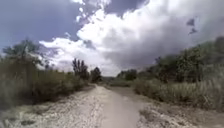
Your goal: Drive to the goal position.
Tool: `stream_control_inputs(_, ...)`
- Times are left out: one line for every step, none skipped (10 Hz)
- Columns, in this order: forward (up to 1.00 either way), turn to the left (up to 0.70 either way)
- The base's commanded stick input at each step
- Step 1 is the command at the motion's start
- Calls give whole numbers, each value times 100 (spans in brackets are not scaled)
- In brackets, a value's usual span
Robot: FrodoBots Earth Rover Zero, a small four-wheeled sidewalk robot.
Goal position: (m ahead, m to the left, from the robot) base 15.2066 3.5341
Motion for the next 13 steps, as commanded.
stream_control_inputs(84, 0)
stream_control_inputs(84, 0)
stream_control_inputs(84, 0)
stream_control_inputs(84, 0)
stream_control_inputs(84, 0)
stream_control_inputs(84, 5)
stream_control_inputs(84, 20)
stream_control_inputs(83, 20)
stream_control_inputs(83, 8)
stream_control_inputs(83, 2)
stream_control_inputs(83, 0)
stream_control_inputs(84, 12)
stream_control_inputs(83, 32)
